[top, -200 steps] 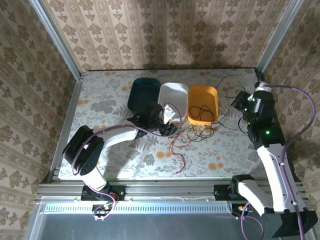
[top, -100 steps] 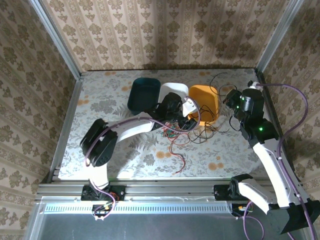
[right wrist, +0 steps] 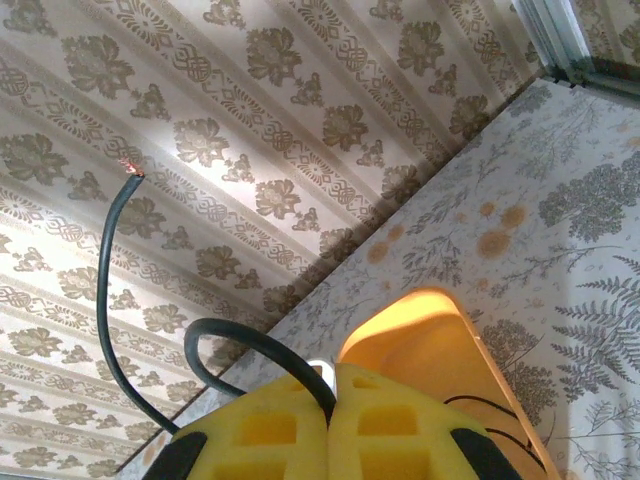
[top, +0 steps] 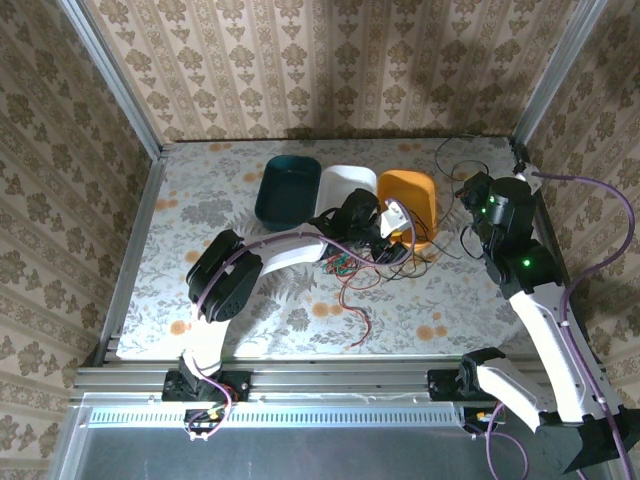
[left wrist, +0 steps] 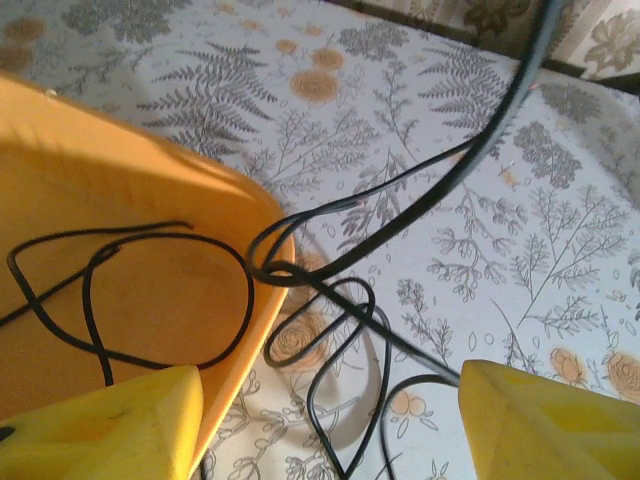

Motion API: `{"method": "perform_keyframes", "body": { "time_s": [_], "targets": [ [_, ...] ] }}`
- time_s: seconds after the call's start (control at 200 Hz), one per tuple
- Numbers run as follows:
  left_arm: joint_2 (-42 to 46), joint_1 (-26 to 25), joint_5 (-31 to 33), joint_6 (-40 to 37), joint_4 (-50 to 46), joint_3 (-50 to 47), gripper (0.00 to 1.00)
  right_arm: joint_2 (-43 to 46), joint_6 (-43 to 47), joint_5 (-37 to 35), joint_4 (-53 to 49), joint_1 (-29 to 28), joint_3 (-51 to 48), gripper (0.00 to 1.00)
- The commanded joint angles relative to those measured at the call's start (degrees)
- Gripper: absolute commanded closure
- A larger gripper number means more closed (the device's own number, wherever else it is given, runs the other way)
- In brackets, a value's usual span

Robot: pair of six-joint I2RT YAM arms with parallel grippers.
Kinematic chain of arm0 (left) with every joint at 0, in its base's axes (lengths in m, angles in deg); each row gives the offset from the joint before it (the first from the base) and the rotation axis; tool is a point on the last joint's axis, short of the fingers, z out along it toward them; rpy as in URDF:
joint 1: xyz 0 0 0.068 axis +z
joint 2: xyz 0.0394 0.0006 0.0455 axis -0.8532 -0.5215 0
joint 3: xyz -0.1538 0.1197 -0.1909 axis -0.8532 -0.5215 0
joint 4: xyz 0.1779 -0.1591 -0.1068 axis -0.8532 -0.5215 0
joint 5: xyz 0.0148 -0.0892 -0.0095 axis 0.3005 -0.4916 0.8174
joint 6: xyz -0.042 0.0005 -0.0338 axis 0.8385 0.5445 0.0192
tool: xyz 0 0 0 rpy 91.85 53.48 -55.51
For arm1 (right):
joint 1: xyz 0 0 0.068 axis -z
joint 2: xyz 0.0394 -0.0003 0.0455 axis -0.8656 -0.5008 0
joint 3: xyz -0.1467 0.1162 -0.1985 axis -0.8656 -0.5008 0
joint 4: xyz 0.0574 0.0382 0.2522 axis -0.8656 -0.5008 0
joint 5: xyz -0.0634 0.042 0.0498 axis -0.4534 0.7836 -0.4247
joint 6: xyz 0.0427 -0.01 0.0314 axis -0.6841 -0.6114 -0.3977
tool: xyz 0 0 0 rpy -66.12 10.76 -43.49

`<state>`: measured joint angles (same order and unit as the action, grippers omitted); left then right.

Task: Untangle the cables

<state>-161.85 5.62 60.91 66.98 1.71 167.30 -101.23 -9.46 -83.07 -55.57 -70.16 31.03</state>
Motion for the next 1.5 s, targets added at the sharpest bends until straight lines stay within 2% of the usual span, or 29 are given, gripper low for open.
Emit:
{"method": "perform_keyframes", "body": {
  "time_s": [0.0,0.31,0.39,0.415,0.45,0.52,0.62,0.76,0.87,1.025,1.145,1.27,1.495],
  "targets": [
    [-0.66,-0.20,-2.40,1.17,1.29,2.31,0.31,-0.60,-0.97,-4.33,3.44,-1.49,2.49,1.00],
    [-3.73,0.38,-4.21,4.38,3.18,4.68,0.31,-2.62,-0.78,-3.64,6.90,-4.06,5.38,1.00],
    [-4.75,0.41,-3.43,5.36,4.28,4.84,0.35,-2.02,-0.84,-3.74,7.21,-4.48,5.70,1.00],
    [-5.07,0.46,-3.04,5.62,4.28,4.90,0.38,-1.81,-0.87,-3.79,7.23,-4.53,5.75,1.00],
    [-5.44,0.52,-2.69,5.62,4.13,5.08,0.48,-1.42,-1.03,-3.83,7.32,-4.61,5.75,1.00],
    [-5.58,0.80,-1.67,6.39,4.18,4.82,0.75,-0.51,-0.85,-4.60,6.84,-4.67,5.80,1.00],
    [-5.07,2.19,-0.01,11.14,10.02,1.67,1.00,1.01,-0.28,-6.20,6.20,-4.65,5.39,1.00],
    [-3.78,4.65,-0.71,16.63,15.70,-1.29,1.00,2.62,0.41,-7.47,3.53,-4.69,4.55,1.00],
    [-0.12,5.09,1.46,14.96,15.48,-4.62,1.00,3.96,2.57,-9.64,1.70,-4.66,2.90,1.00],
    [8.67,5.31,5.30,11.51,15.02,-12.71,1.00,4.05,10.00,-16.59,-3.88,-3.75,2.10,1.00],
    [15.86,5.46,7.91,9.06,14.18,-18.76,1.00,5.50,15.08,-18.59,-2.31,-1.67,-0.04,1.00],
    [21.15,5.81,9.60,8.81,13.80,-23.78,1.00,5.32,14.56,-17.09,-3.90,3.43,0.51,1.00],
    [28.23,8.45,11.36,9.87,17.86,-32.95,1.00,6.23,9.58,-8.68,-5.08,16.81,1.33,1.00]
  ]
}}
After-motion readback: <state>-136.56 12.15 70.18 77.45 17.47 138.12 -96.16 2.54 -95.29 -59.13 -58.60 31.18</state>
